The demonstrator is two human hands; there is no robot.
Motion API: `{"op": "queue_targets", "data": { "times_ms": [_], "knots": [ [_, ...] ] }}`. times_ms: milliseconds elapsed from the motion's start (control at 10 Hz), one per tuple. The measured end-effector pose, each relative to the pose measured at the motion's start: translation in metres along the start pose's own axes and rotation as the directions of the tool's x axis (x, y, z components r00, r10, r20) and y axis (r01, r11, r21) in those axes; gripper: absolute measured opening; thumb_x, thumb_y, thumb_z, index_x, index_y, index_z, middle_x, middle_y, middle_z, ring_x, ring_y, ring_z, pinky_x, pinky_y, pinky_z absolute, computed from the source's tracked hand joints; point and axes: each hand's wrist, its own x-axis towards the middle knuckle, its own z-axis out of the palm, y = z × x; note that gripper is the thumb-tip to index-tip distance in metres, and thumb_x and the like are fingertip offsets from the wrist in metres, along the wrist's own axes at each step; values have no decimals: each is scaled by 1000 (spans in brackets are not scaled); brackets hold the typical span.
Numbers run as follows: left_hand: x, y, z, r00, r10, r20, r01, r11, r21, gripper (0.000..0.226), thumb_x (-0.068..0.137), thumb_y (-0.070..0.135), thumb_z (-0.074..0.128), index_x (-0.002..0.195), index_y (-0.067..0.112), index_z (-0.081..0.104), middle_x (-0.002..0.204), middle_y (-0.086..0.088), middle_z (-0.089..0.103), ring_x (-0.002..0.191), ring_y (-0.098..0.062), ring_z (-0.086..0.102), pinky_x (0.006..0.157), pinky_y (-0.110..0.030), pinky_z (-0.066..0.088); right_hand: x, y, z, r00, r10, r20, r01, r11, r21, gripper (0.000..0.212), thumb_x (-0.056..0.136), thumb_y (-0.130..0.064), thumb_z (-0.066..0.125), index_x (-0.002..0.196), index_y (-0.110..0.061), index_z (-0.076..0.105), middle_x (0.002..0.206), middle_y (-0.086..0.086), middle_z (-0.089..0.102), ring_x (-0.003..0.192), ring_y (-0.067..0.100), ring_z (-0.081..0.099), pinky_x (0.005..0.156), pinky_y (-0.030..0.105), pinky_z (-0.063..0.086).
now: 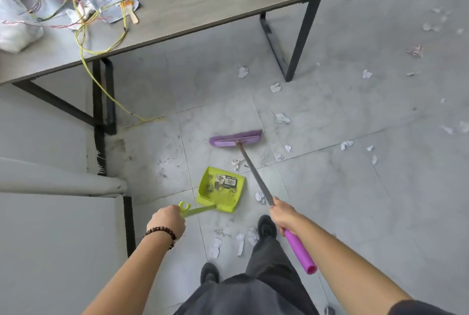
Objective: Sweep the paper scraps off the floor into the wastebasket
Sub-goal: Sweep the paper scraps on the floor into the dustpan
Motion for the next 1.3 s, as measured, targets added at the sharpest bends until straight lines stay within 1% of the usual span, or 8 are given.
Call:
{"op": "queue_targets", "data": {
  "times_ms": [300, 400, 500, 700, 800, 1000, 1100, 1300],
  "knots": [
    [-29, -49, 20, 965, 246, 87, -250, 968, 34, 33, 80, 14, 47, 108, 24, 62, 104, -1, 66, 96, -25, 64, 73, -31, 51, -124, -12, 125, 993, 103, 56, -115, 952, 284, 52, 90, -9, 27, 139, -17, 41, 63, 14, 50, 36, 17, 43, 35, 22, 38],
    [-41, -75, 26, 968, 239, 81, -240, 971, 2, 33, 80, 12, 47, 109, 20, 62, 106, -3, 65, 94, -25, 63, 74, -32, 53, -154, -15, 143, 968, 176, 181, -244, 836, 491, 26, 100, -19, 29, 92, -15, 53, 41, 1, 36, 26, 8, 30, 28, 13, 24],
    [-54, -96, 28, 968, 243, 59, -245, 969, 29, 31, 81, 9, 48, 107, 18, 61, 107, -4, 66, 96, -25, 64, 71, -30, 48, -176, -11, 155, 958, 208, 198, -286, 759, 585, 38, 102, -26, 34, 66, -15, 38, 37, -3, 30, 24, 5, 24, 27, 12, 20],
    [-74, -133, 43, 980, 195, 50, -197, 980, 36, 16, 81, 8, 49, 94, 17, 53, 93, -2, 61, 85, -25, 58, 71, -30, 49, -189, -22, 168, 974, 219, 66, -211, 756, 619, 16, 101, -22, 36, 107, -26, 50, 47, 0, 34, 30, 7, 30, 30, 13, 24],
    [-76, -144, 58, 983, 175, 63, -177, 984, 34, 18, 78, 8, 49, 93, 17, 56, 80, 1, 57, 80, -24, 57, 71, -30, 50, -176, -32, 173, 991, 128, -26, -92, 827, 555, 14, 101, -11, 36, 108, -12, 48, 62, 6, 41, 49, 16, 41, 48, 27, 39],
    [-71, -145, 66, 986, 166, 18, -167, 981, 99, 28, 76, 6, 49, 100, 17, 60, 86, -1, 61, 80, -25, 57, 66, -30, 48, -168, -19, 214, 990, 137, 29, -139, 928, 344, 49, 79, 3, 41, 125, -12, 50, 70, 15, 54, 50, 24, 50, 49, 31, 44],
    [-64, -138, 57, 986, 165, 17, -166, 976, 144, 26, 78, 8, 50, 101, 18, 57, 82, 1, 54, 82, -25, 54, 67, -31, 47, -189, -3, 221, 974, 119, 192, -201, 844, 496, 24, 97, -4, 41, 114, -4, 58, 63, 4, 41, 44, 11, 43, 53, 30, 40],
    [-78, -132, 60, 991, 134, 0, -132, 979, 157, 26, 79, 10, 48, 100, 17, 60, 82, 0, 57, 81, -24, 57, 69, -31, 50, -236, 43, 171, 915, 97, 391, -358, 641, 679, 16, 102, -34, 45, 112, -23, 51, 44, -6, 33, 28, 2, 31, 26, 12, 26]
  ]
}}
